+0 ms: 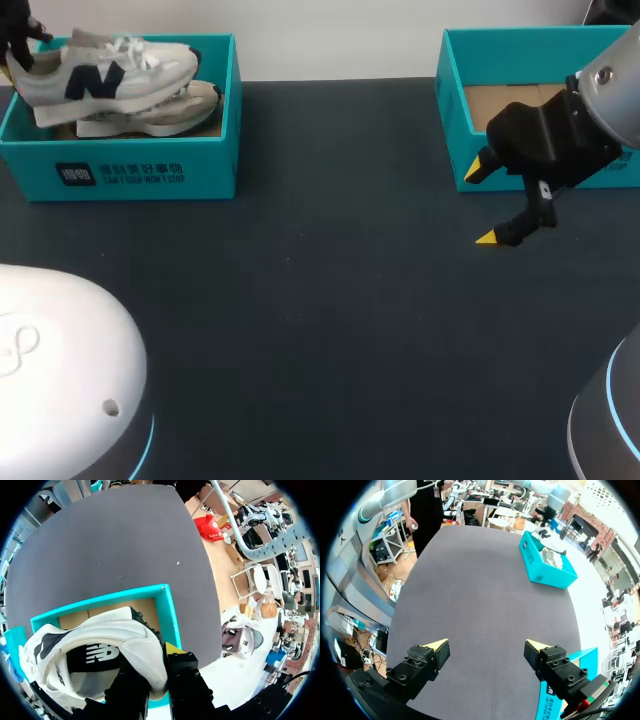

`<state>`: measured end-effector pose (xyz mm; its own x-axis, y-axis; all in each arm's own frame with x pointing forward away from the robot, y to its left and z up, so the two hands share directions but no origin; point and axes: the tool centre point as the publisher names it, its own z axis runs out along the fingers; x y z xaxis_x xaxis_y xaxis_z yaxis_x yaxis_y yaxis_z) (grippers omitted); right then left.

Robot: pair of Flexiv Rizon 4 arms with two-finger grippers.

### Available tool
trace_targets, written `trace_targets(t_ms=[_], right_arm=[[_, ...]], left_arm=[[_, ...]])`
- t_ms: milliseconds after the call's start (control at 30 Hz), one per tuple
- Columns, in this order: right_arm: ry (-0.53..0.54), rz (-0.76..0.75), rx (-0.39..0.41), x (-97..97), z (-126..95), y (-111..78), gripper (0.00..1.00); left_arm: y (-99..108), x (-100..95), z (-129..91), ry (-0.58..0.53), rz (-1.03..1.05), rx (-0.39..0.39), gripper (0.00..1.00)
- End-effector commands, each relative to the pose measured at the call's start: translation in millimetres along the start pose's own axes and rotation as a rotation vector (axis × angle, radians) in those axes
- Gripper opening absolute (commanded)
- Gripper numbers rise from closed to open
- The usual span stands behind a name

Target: Take the shoe out of the shoebox, open the shoe tongue, remove and reinsert the insole, then place the shoe into the shoebox

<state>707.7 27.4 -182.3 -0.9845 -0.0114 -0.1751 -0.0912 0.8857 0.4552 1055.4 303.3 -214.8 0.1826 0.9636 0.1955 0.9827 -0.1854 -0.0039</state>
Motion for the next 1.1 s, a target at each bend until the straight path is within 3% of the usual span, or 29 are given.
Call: trace_targets(t_ms=[33, 633, 667, 1100], right_arm=[[0.0, 0.0, 0.002, -0.7, 2, 0.5, 1.0], [0.0, 0.0, 0.002, -0.7, 2, 0.5, 1.0], [0.0, 0.0, 0.002, -0.7, 2, 0.5, 1.0], [0.0, 0.0, 0.002, -0.7, 2, 0.5, 1.0]], left_arm=[[4, 4.3, -42, -0.005, -0.006, 0.044, 0.0], [5, 6.0, -48, -0.029, -0.023, 0.052, 0.0], [-4, 1.7, -50, -0.074, 0.01, 0.049, 0.0], [-84, -52.9, -63, -0.03, -0.077, -0.003, 0.0]])
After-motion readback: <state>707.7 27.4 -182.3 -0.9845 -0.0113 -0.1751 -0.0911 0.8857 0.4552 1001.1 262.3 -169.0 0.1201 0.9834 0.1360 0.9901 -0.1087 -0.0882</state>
